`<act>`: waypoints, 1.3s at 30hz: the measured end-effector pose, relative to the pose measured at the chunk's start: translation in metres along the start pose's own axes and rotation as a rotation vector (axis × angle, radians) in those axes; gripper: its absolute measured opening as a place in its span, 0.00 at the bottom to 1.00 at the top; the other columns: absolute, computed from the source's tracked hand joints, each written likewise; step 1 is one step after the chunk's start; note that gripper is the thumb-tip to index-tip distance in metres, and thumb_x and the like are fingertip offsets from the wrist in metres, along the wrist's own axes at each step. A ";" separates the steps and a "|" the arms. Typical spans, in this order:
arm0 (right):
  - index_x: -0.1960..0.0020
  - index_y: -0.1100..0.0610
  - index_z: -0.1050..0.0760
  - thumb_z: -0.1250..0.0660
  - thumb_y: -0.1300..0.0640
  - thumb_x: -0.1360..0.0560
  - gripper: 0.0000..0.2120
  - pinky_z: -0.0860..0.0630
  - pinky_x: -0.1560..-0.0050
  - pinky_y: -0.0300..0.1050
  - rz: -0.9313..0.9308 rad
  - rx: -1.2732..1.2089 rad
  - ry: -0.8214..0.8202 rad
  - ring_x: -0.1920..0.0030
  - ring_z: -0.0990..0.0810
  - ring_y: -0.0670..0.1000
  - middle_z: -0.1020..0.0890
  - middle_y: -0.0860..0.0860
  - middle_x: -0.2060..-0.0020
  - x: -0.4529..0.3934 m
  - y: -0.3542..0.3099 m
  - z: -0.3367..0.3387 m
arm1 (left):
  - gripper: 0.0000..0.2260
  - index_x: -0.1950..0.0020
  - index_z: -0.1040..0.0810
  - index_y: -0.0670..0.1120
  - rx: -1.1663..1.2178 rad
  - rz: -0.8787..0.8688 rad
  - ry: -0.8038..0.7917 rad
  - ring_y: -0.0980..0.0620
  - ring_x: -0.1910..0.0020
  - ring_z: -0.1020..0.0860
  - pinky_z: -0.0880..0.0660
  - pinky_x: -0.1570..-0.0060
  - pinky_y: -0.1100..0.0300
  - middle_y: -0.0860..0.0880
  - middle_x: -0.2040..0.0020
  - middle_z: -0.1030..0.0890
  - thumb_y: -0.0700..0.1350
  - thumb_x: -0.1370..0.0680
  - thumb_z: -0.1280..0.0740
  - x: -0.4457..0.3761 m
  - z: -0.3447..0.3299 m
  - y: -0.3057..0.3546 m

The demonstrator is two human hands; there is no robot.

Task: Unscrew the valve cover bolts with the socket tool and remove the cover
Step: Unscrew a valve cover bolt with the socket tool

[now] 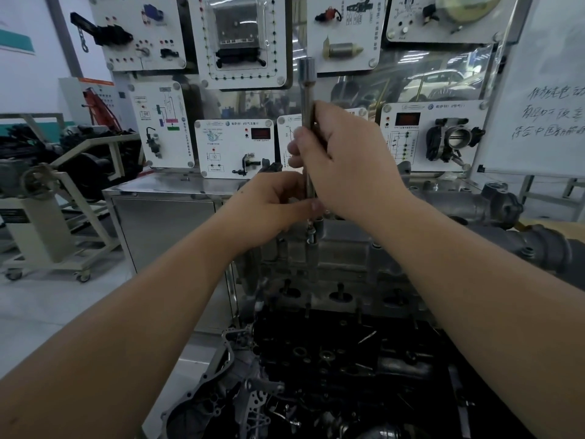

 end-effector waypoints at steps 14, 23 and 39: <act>0.35 0.57 0.28 0.41 0.56 0.16 0.11 0.18 0.54 0.54 -0.006 0.014 0.004 0.56 0.15 0.51 0.15 0.52 0.55 0.003 -0.001 -0.005 | 0.06 0.46 0.17 0.41 0.020 -0.020 0.012 0.52 0.68 0.22 0.27 0.64 0.61 0.50 0.63 0.16 0.41 0.21 0.27 0.003 0.001 0.003; 0.49 0.59 0.22 0.34 0.55 0.18 0.07 0.21 0.55 0.45 -0.001 -0.016 0.092 0.59 0.17 0.47 0.18 0.48 0.62 0.003 0.000 -0.001 | 0.11 0.45 0.17 0.42 -0.024 -0.045 0.038 0.48 0.64 0.21 0.22 0.59 0.53 0.41 0.54 0.16 0.45 0.24 0.24 -0.001 0.001 0.000; 0.41 0.60 0.27 0.41 0.59 0.17 0.08 0.19 0.57 0.55 -0.009 0.061 0.051 0.58 0.15 0.53 0.16 0.55 0.57 0.000 -0.006 -0.006 | 0.03 0.51 0.17 0.48 -0.022 -0.063 -0.009 0.52 0.68 0.21 0.23 0.64 0.57 0.54 0.64 0.16 0.41 0.22 0.26 0.000 0.001 -0.001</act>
Point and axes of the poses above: each hand's wrist, its own x-axis away from the middle knuckle, its own z-axis out of the back of the hand, y = z × x, the point moved 2 cm from there along -x, towards the middle knuckle
